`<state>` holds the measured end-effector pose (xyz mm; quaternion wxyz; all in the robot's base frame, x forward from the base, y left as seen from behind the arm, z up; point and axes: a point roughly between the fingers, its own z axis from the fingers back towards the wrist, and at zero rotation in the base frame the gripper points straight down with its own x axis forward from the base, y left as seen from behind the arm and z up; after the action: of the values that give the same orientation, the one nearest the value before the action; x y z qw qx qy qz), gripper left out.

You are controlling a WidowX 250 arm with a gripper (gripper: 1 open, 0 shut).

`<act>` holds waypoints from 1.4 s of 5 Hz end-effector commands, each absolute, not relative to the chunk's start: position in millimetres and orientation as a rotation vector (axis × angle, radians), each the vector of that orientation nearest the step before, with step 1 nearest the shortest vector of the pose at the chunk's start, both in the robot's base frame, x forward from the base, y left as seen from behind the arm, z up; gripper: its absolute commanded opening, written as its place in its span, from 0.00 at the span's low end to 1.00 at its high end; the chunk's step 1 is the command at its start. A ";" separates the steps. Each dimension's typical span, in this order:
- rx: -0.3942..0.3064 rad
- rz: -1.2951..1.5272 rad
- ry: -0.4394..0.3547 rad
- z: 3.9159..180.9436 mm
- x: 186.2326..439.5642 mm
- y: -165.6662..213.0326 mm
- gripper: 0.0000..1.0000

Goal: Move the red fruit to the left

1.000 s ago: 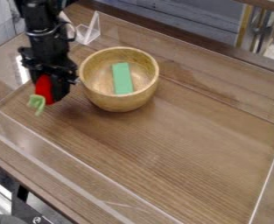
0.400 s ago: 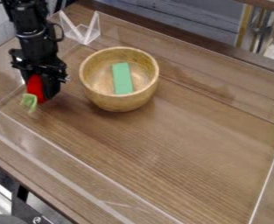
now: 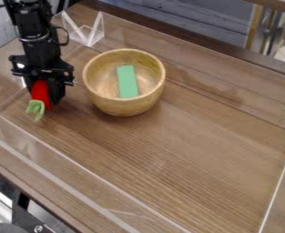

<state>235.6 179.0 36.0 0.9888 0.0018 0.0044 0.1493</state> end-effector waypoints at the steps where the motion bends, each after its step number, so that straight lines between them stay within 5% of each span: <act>1: 0.025 0.374 -0.036 47.6 246.4 198.9 0.00; 4: 0.005 0.233 -0.039 52.3 258.5 191.5 0.00; 5: -0.003 0.233 -0.031 55.6 255.6 197.2 1.00; 7: -0.028 0.334 -0.044 88.9 251.1 195.7 1.00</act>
<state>245.1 188.0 66.6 0.9867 -0.0321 0.0132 0.1589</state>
